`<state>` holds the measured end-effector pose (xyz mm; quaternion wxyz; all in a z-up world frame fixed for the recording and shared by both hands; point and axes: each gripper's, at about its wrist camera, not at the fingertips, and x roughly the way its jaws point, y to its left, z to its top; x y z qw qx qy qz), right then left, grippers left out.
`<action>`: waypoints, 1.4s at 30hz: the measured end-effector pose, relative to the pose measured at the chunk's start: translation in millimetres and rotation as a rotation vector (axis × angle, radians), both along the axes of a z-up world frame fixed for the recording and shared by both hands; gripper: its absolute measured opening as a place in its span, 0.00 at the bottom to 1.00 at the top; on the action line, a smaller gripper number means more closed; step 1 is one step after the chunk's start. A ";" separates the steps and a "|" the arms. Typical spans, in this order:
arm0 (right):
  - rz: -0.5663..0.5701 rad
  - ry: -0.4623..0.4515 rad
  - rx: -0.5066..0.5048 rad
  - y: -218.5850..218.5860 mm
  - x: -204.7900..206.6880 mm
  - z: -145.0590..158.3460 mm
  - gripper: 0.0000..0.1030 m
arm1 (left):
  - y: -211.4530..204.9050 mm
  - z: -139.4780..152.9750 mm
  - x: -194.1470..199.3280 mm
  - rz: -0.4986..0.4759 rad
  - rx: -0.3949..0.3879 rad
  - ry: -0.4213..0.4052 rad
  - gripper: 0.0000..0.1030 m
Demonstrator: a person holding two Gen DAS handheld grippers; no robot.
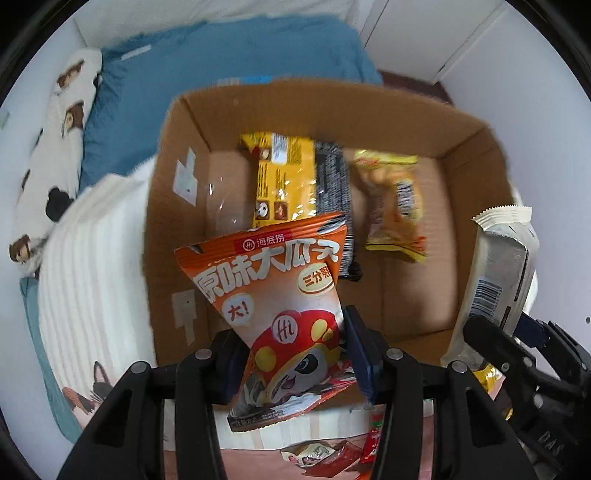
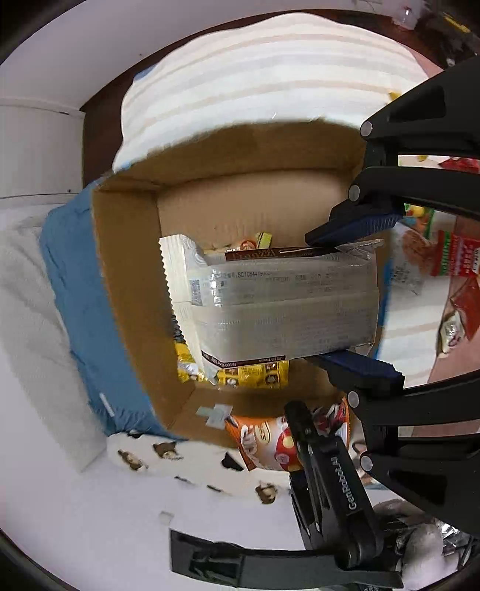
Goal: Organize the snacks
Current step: 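Lower both held packs into the box and open both tools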
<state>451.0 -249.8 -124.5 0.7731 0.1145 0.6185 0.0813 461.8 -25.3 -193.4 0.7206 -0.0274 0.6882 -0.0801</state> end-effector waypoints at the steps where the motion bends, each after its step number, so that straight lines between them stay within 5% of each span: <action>1: 0.005 0.015 -0.006 3.0 5.4 -7.8 0.55 | 0.3 -7.5 3.4 0.003 -0.006 0.026 0.44; 10: 0.057 0.127 -0.042 31.7 21.1 -75.0 0.55 | 7.7 -49.5 12.9 0.027 -0.014 0.137 0.44; 17: 0.075 0.161 -0.075 42.1 23.6 -97.0 0.56 | 7.9 -65.8 10.2 0.030 -0.008 0.164 0.45; 20: 0.080 0.225 -0.055 42.8 24.8 -109.7 0.65 | 9.4 -66.7 6.6 0.050 -0.003 0.174 0.46; 22: 0.076 0.259 -0.064 41.3 26.3 -114.9 0.88 | 14.4 -66.2 6.6 0.069 -0.019 0.168 0.69; 24: 0.065 0.240 -0.077 38.1 27.0 -111.9 0.91 | 16.8 -64.6 6.2 0.072 -0.013 0.171 0.82; 33: 0.047 0.201 -0.094 28.0 27.9 -97.1 0.93 | 15.1 -46.1 6.5 0.078 -0.017 0.124 0.85; 42: 0.055 0.095 -0.136 16.9 -0.2 -63.3 0.94 | 18.1 18.7 -43.5 0.125 0.050 -0.117 0.85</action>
